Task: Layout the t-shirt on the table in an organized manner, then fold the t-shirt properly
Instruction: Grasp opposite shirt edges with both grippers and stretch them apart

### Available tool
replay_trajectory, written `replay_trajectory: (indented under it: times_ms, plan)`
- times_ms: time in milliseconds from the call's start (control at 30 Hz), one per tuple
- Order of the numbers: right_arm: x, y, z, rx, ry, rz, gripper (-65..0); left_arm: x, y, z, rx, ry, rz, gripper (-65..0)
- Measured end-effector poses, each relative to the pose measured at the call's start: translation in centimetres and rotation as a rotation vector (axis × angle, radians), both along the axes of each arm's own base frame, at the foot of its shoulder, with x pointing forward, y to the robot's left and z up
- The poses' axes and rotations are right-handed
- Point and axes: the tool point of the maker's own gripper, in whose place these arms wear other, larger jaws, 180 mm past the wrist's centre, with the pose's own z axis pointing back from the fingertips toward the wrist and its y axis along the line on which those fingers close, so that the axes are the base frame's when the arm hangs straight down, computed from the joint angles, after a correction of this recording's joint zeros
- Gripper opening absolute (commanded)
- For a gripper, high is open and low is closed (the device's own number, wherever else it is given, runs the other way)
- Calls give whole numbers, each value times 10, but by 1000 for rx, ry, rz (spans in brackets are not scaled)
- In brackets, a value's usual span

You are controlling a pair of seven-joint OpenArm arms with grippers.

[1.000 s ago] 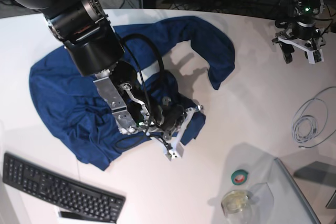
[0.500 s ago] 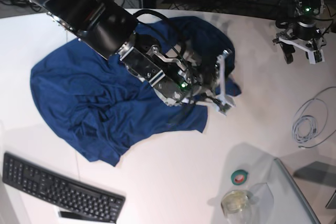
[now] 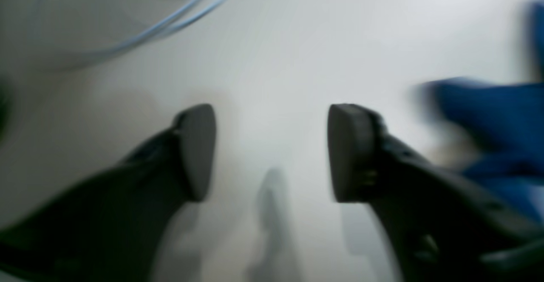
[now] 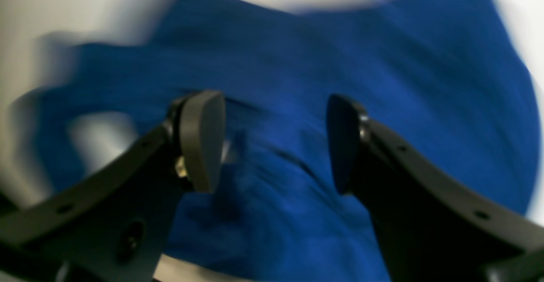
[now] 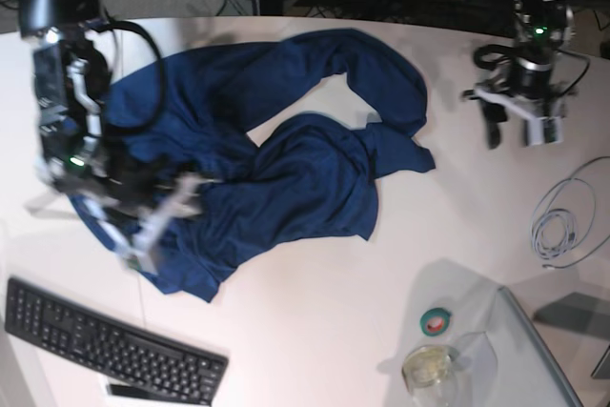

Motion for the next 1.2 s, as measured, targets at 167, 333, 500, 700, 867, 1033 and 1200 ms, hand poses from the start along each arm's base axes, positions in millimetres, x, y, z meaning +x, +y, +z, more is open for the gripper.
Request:
replay_trajectory:
  times_ms: [167,333,500,700,867,1033,1200]
  plan:
    - [-36,-87,-26,0,52,-253,-309,38,-86,-3,-87,-30,-204,-650]
    - [-75,-107,-47,-50,85,-266,-309,66,-137,-29,-156,4,-277,-650]
    - [-96,-112,-87,-32,201,-303,-309,63,-137,-80,-130,159,-283,-650]
    - [-113,-151,-113,-128,273,-347,-309,54,-120,-84,-121,160,-263,-650]
    - [-135,-190,-119,-194,306,-486,-309,44,-88,-78,-101,156,-188,-650]
    - [-132,-199,-105,-257,265,-515,-309,52,-87,-58,-99,100,-179,-650]
    - [-106,-181,-68,-240,119,-491,-303,53,-93,-39,-110,49,-195,-650]
